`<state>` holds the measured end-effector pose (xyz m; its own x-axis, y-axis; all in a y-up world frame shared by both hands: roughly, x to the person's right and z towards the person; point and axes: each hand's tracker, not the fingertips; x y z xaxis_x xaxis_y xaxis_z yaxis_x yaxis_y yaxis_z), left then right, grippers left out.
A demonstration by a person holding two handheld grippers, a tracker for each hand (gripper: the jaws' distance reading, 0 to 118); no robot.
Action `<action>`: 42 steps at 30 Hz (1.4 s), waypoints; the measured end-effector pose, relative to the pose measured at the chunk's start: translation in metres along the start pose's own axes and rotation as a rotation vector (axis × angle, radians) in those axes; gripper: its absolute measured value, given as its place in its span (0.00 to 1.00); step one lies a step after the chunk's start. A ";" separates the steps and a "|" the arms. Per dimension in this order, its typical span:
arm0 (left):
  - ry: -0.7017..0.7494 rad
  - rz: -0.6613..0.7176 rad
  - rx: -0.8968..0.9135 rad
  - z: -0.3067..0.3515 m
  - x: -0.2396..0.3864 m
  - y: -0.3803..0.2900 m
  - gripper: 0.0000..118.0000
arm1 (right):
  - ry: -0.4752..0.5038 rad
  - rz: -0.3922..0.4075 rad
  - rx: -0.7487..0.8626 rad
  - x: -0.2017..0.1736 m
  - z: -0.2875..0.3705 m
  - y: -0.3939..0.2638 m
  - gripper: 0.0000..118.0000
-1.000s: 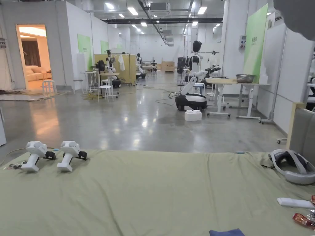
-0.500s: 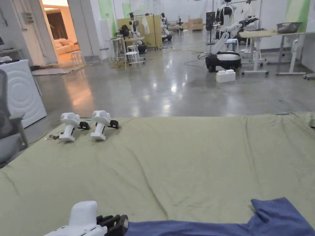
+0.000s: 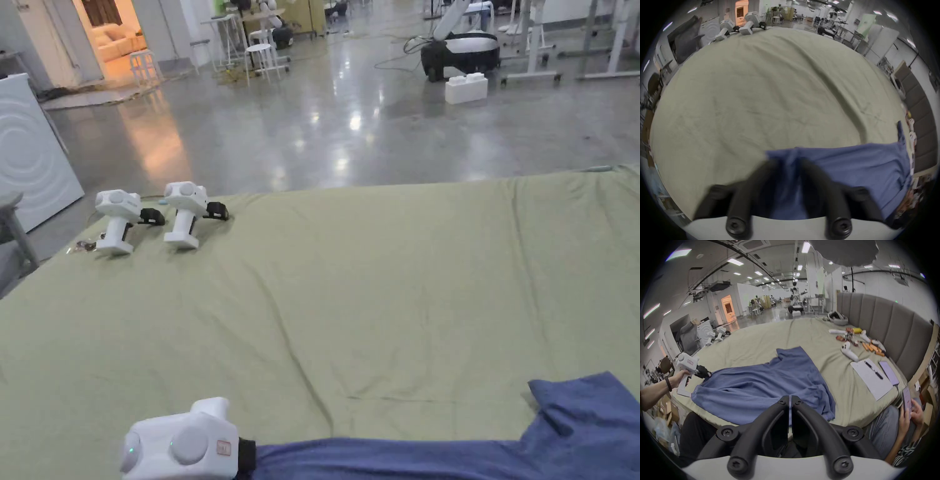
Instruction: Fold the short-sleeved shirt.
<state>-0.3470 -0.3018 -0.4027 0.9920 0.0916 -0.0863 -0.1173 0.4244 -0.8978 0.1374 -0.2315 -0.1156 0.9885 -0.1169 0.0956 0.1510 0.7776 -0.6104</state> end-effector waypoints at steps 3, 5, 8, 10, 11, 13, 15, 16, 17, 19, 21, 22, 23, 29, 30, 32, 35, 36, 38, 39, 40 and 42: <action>0.041 -0.018 0.017 -0.007 0.011 -0.004 0.07 | 0.007 -0.019 -0.021 0.004 -0.014 0.006 0.04; 0.063 -0.052 0.006 -0.013 0.015 -0.003 0.07 | 0.033 -0.028 -0.014 0.008 -0.028 0.019 0.04; 0.055 -0.070 -0.005 -0.013 0.012 -0.003 0.06 | 0.077 -0.036 -0.013 0.013 -0.061 0.056 0.12; 0.053 -0.076 -0.014 -0.014 0.009 -0.001 0.06 | 0.125 -0.030 -0.054 0.033 -0.101 0.081 0.45; 0.068 -0.084 -0.006 -0.015 0.009 0.001 0.06 | 0.130 -0.035 -0.080 0.039 -0.126 0.098 0.56; 0.068 -0.078 -0.018 -0.016 0.010 0.003 0.06 | 0.132 -0.047 -0.174 0.051 -0.177 0.125 0.67; 0.075 -0.099 -0.033 -0.015 0.011 0.002 0.06 | 0.038 -0.024 -0.245 0.061 -0.234 0.148 0.67; 0.078 -0.116 -0.037 -0.015 0.011 0.002 0.06 | 0.008 0.012 -0.284 0.065 -0.259 0.152 0.67; 0.078 -0.123 -0.041 -0.010 0.017 0.001 0.06 | -0.031 0.037 -0.348 0.070 -0.285 0.154 0.67; 0.061 -0.108 -0.058 -0.009 0.016 0.001 0.06 | -0.076 0.072 -0.509 0.075 -0.329 0.148 0.66; 0.050 -0.093 -0.059 -0.005 0.016 0.001 0.06 | -0.052 0.106 -0.644 0.072 -0.351 0.129 0.59; 0.044 -0.086 -0.056 -0.003 0.015 0.000 0.06 | -0.075 0.178 -0.593 0.071 -0.359 0.119 0.52; 0.031 -0.073 -0.059 -0.001 0.015 -0.002 0.06 | -0.093 0.218 -0.509 0.065 -0.349 0.118 0.32; -0.042 -0.050 -0.016 0.012 -0.004 0.000 0.06 | 0.052 0.101 -0.483 0.053 -0.297 0.116 0.02; -0.071 -0.058 0.025 0.031 -0.013 -0.005 0.06 | 0.010 0.079 -0.417 0.054 -0.281 0.117 0.02; -0.134 -0.065 0.120 0.072 -0.024 -0.024 0.06 | 0.086 0.045 -0.326 0.061 -0.238 0.115 0.02; -0.200 -0.041 0.184 0.122 -0.046 -0.059 0.06 | 0.114 0.011 -0.262 0.061 -0.161 0.102 0.02; -0.224 -0.037 0.197 0.135 -0.050 -0.075 0.06 | 0.110 0.010 -0.260 0.064 -0.139 0.095 0.02; -0.218 -0.035 0.192 0.158 -0.054 -0.109 0.06 | 0.102 -0.019 -0.234 0.072 -0.100 0.071 0.02; -0.233 -0.030 0.193 0.165 -0.061 -0.127 0.06 | 0.108 -0.026 -0.244 0.076 -0.082 0.058 0.02; -0.246 -0.019 0.185 0.169 -0.065 -0.142 0.06 | 0.094 -0.041 -0.237 0.079 -0.067 0.044 0.02; -0.254 -0.003 0.170 0.168 -0.068 -0.165 0.06 | 0.097 -0.065 -0.254 0.085 -0.050 0.019 0.02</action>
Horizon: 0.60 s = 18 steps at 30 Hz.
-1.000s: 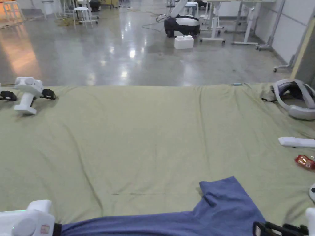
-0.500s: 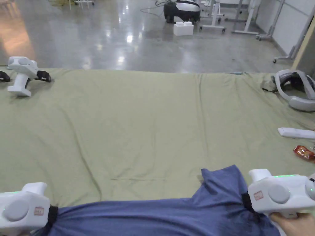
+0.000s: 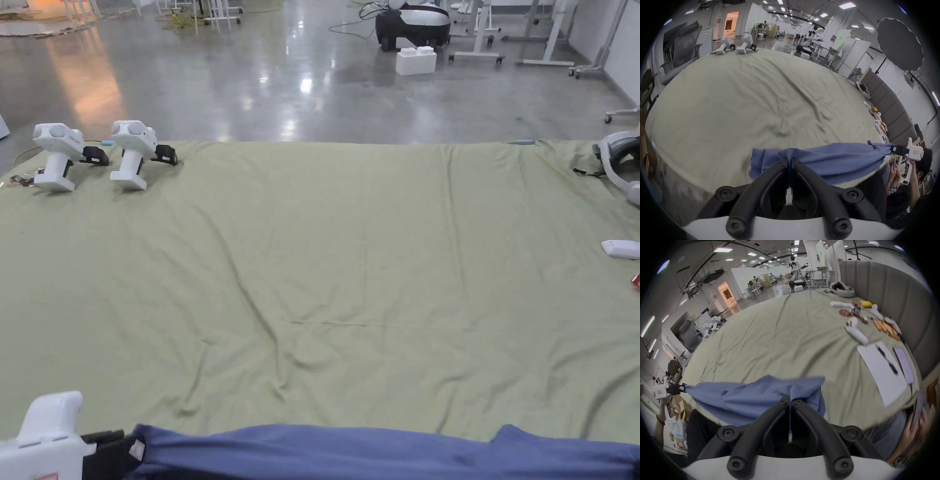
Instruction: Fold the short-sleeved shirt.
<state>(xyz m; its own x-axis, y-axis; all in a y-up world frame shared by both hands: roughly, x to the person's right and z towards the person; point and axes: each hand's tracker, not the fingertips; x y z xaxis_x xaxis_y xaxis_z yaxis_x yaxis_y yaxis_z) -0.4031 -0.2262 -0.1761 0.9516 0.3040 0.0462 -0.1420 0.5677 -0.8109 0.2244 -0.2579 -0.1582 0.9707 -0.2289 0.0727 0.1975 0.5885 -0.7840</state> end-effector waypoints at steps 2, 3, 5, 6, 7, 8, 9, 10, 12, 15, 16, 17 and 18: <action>-0.008 -0.001 -0.020 -0.004 -0.002 -0.018 0.06 | -0.008 -0.010 0.011 -0.001 0.003 -0.027 0.02; 0.002 -0.011 -0.020 -0.011 -0.003 -0.022 0.06 | -0.013 -0.008 -0.002 -0.002 0.001 -0.035 0.02; 0.032 -0.023 -0.010 -0.024 0.000 -0.029 0.07 | -0.025 -0.027 -0.013 0.000 -0.015 -0.045 0.02; 0.031 -0.024 -0.007 -0.030 0.001 -0.030 0.31 | -0.025 -0.038 -0.005 0.000 -0.020 -0.050 0.04; 0.040 -0.026 -0.006 -0.041 -0.012 -0.029 0.66 | -0.038 -0.043 -0.004 -0.001 -0.025 -0.052 0.14; 0.064 -0.023 -0.019 -0.046 -0.011 -0.029 0.87 | -0.058 -0.058 -0.010 0.001 -0.032 -0.052 0.34; 0.056 -0.024 -0.018 -0.046 -0.013 -0.029 0.89 | -0.064 -0.071 -0.013 0.003 -0.035 -0.055 0.63; 0.050 -0.029 0.016 -0.040 -0.014 -0.031 0.89 | -0.054 -0.082 -0.023 0.005 -0.037 -0.057 0.74; 0.065 -0.044 0.060 -0.023 -0.007 -0.034 0.89 | -0.060 -0.100 -0.001 0.006 -0.029 -0.059 0.76; 0.093 -0.128 0.255 0.023 0.015 -0.041 0.89 | -0.082 -0.050 0.163 -0.020 0.018 -0.049 0.76; 0.106 -0.172 0.358 0.042 0.025 -0.043 0.89 | -0.057 -0.002 0.250 -0.030 0.039 -0.046 0.76; 0.114 -0.201 0.438 0.060 0.036 -0.044 0.89 | -0.063 0.042 0.324 -0.045 0.058 -0.042 0.76; 0.148 -0.220 0.519 0.083 0.053 -0.043 0.89 | -0.099 0.091 0.424 -0.065 0.079 -0.037 0.76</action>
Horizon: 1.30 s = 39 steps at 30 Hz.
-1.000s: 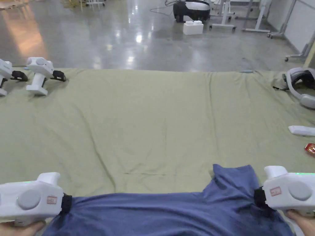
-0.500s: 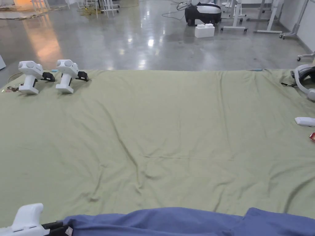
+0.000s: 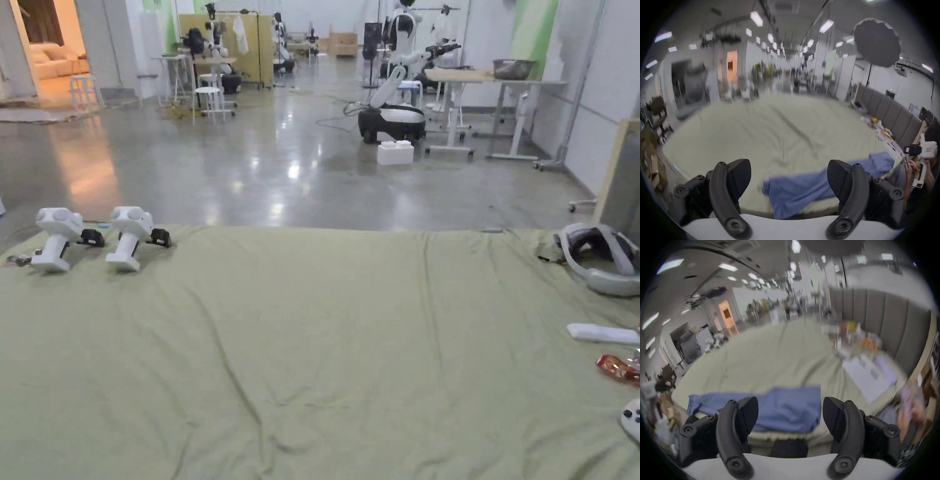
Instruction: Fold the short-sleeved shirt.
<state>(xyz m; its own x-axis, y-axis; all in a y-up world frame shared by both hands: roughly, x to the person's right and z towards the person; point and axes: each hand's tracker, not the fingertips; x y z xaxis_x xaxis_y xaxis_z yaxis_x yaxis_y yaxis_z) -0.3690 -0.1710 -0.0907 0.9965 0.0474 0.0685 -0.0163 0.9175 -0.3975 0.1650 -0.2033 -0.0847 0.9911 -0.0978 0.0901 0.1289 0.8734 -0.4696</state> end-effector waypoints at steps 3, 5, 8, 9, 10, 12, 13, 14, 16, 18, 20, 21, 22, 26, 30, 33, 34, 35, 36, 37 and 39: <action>0.031 -0.066 0.248 0.059 0.037 0.028 0.89 | -0.112 0.123 0.242 -0.037 0.041 0.030 0.76; 0.116 -0.160 0.377 0.078 0.062 0.033 0.89 | -0.145 0.123 0.318 -0.056 0.050 0.042 0.75; 0.195 -0.235 0.433 0.093 0.090 0.035 0.88 | -0.005 0.105 0.322 -0.079 0.062 0.056 0.56; 0.181 -0.238 0.431 0.097 0.098 0.034 0.83 | 0.028 0.116 0.357 -0.084 0.065 0.057 0.18; 0.167 -0.234 0.426 0.102 0.102 0.037 0.68 | 0.003 0.131 0.372 -0.089 0.066 0.058 0.04; 0.147 -0.249 0.420 0.108 0.110 0.039 0.03 | -0.005 0.223 0.394 -0.098 0.068 0.059 0.04; 0.156 -0.255 0.419 0.108 0.111 0.041 0.01 | 0.004 0.256 0.404 -0.102 0.070 0.059 0.03; 0.158 -0.252 0.424 0.108 0.112 0.039 0.01 | -0.024 0.258 0.420 -0.104 0.070 0.056 0.03; 0.111 -0.232 0.394 0.111 0.109 0.043 0.01 | 0.026 0.258 0.413 -0.104 0.070 0.058 0.03; 0.101 -0.213 0.394 0.109 0.104 0.043 0.01 | 0.043 0.240 0.420 -0.105 0.070 0.057 0.03; 0.089 -0.190 0.387 0.108 0.099 0.044 0.01 | 0.050 0.232 0.415 -0.101 0.070 0.060 0.03; 0.071 -0.161 0.378 0.109 0.094 0.044 0.01 | 0.043 0.227 0.415 -0.100 0.070 0.060 0.03; 0.050 -0.135 0.374 0.109 0.090 0.045 0.01 | 0.041 0.223 0.419 -0.101 0.070 0.059 0.03; 0.013 -0.069 0.340 0.106 0.072 0.047 0.01 | 0.055 0.179 0.409 -0.099 0.070 0.064 0.03; -0.050 0.079 0.245 0.090 0.040 0.046 0.01 | 0.054 0.170 0.384 -0.100 0.068 0.061 0.03; -0.098 0.211 0.078 0.059 0.001 0.038 0.81 | 0.084 0.134 0.321 -0.097 0.063 0.054 0.03; -0.129 0.259 0.011 0.043 -0.014 0.025 0.98 | 0.100 0.113 0.295 -0.095 0.061 0.051 0.03; -0.150 0.324 -0.025 0.029 -0.030 0.013 0.98 | 0.116 0.090 0.274 -0.093 0.061 0.047 0.03; -0.150 0.413 -0.072 0.013 -0.046 -0.002 0.98 | 0.126 0.064 0.256 -0.092 0.060 0.043 0.03; -0.176 0.503 -0.123 -0.010 -0.066 -0.009 0.98 | 0.136 0.042 0.232 -0.090 0.058 0.039 0.03; -0.203 0.633 -0.212 -0.045 -0.095 -0.039 0.98 | 0.133 0.017 0.176 -0.088 0.054 0.031 0.03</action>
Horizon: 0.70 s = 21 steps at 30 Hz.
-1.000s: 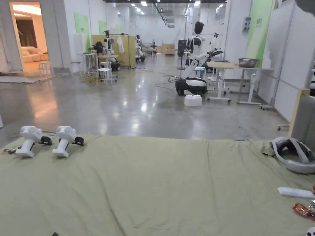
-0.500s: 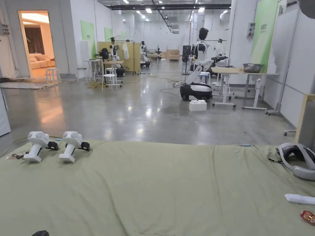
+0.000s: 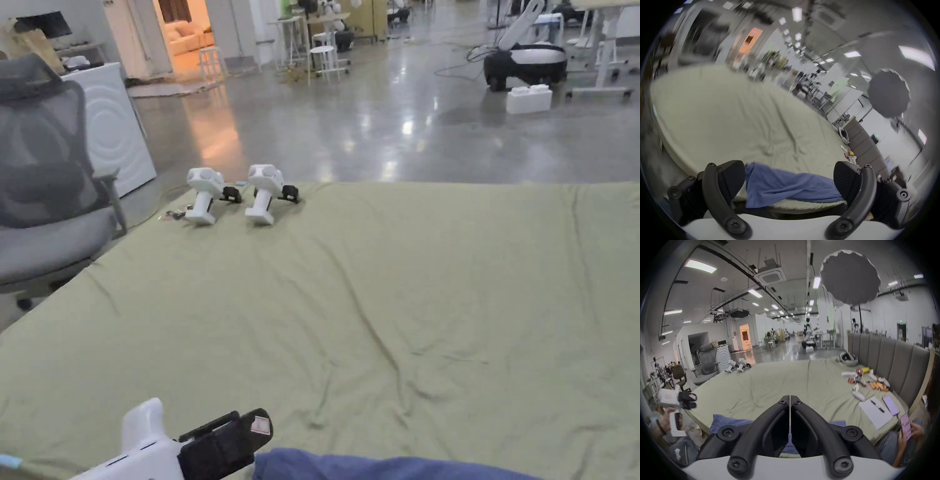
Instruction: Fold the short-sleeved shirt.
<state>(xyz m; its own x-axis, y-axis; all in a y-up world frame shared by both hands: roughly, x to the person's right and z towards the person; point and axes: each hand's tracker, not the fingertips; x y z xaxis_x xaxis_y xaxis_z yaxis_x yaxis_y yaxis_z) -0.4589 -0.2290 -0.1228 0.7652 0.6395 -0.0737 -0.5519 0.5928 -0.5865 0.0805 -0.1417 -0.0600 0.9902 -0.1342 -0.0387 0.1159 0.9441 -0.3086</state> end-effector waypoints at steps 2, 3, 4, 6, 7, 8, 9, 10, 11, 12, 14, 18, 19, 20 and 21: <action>0.051 0.081 -0.038 -0.032 -0.032 0.000 0.98 | -0.006 -0.011 -0.040 0.002 -0.002 -0.008 0.03; 0.042 0.126 -0.081 -0.045 -0.047 0.001 0.98 | -0.011 -0.019 -0.055 0.002 -0.003 -0.010 0.03; 0.041 0.184 -0.114 -0.060 -0.060 0.000 0.98 | -0.017 -0.027 -0.069 0.002 -0.004 -0.013 0.03; 0.023 0.196 -0.195 -0.084 -0.073 0.000 0.98 | -0.026 -0.039 -0.093 0.002 -0.005 -0.016 0.03; 0.032 0.211 -0.221 -0.096 -0.079 0.000 0.98 | -0.032 -0.045 -0.101 0.001 -0.005 -0.018 0.03; 0.040 0.242 -0.212 -0.105 -0.083 -0.001 0.98 | -0.038 -0.050 -0.109 0.001 -0.005 -0.018 0.03; 0.010 0.275 -0.195 -0.111 -0.087 -0.001 0.98 | -0.047 -0.055 -0.120 0.001 -0.005 -0.019 0.03; -0.016 0.294 -0.178 -0.105 -0.084 0.000 0.98 | -0.055 -0.057 -0.126 0.000 -0.004 -0.019 0.03; -0.047 0.315 -0.173 -0.106 -0.084 0.005 0.98 | -0.063 -0.059 -0.128 -0.001 -0.003 -0.020 0.03; -0.090 0.336 -0.191 -0.110 -0.085 0.009 0.98 | -0.069 -0.063 -0.129 -0.001 -0.003 -0.022 0.03; -0.132 0.367 -0.218 -0.115 -0.088 0.008 0.98 | -0.077 -0.079 -0.140 -0.002 -0.005 -0.024 0.03; -0.178 0.412 -0.185 -0.123 -0.087 0.000 0.52 | -0.081 -0.105 -0.163 -0.005 -0.004 -0.025 0.03; -0.199 0.463 -0.189 -0.125 -0.089 -0.001 0.25 | -0.079 -0.110 -0.163 -0.005 -0.004 -0.025 0.03; -0.168 0.494 -0.185 -0.128 -0.089 -0.003 0.25 | -0.076 -0.116 -0.166 -0.006 -0.004 -0.025 0.03; -0.146 0.484 -0.182 -0.130 -0.089 -0.005 0.20 | -0.072 -0.124 -0.170 -0.007 -0.004 -0.025 0.03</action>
<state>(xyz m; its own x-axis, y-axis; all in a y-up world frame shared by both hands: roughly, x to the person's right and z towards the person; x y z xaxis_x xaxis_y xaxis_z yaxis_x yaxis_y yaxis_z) -0.4813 -0.3525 -0.2185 0.3760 0.8879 -0.2650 -0.7542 0.1271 -0.6442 0.0708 -0.1654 -0.0561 0.9729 -0.2185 0.0756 0.2283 0.8565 -0.4630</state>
